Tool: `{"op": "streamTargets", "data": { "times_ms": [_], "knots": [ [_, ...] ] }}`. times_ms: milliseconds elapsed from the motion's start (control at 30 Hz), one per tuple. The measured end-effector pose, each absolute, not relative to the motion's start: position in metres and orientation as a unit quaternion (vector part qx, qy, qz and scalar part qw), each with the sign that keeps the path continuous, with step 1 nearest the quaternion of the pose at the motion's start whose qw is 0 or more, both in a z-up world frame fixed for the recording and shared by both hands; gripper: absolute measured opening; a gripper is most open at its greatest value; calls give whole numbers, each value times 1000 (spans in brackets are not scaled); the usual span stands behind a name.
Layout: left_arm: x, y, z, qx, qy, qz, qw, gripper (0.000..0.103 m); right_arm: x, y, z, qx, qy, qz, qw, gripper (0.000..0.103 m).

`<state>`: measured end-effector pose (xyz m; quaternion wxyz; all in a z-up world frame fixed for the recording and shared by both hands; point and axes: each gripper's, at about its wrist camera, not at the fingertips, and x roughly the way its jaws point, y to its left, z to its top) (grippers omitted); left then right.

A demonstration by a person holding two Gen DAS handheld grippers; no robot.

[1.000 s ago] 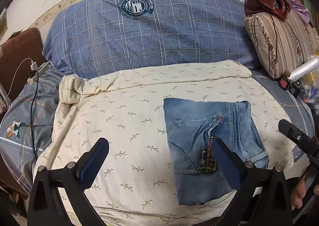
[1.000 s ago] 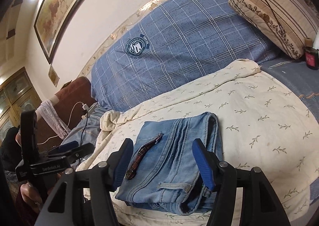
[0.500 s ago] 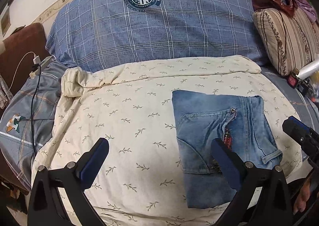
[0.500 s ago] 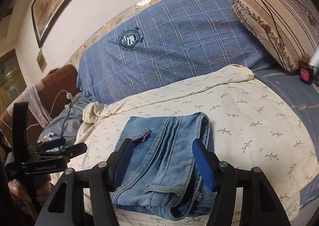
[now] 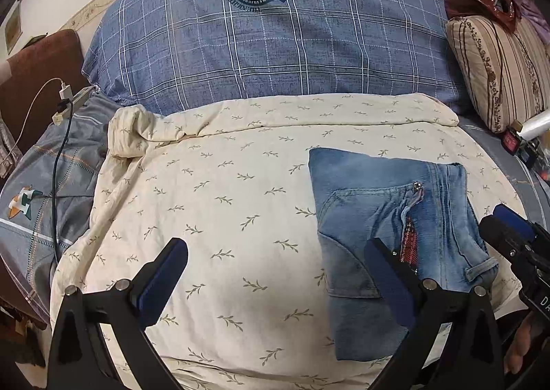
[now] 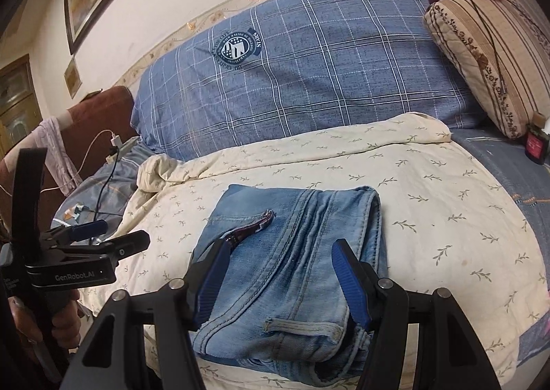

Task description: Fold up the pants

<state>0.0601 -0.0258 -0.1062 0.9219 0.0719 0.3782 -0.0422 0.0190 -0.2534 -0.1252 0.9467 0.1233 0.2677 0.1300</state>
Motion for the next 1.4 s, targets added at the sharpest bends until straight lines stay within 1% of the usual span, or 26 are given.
{"op": "streamTargets", "data": {
  "times_ms": [800,1400],
  "knots": [
    [64,-10,-119,60,398,-39,915,102,28,-241,-133,97,292,127,943,66],
    [62,-15,-123,76,405,-35,911,102,28,-242,-132,98,287,135,943,66]
  ]
}}
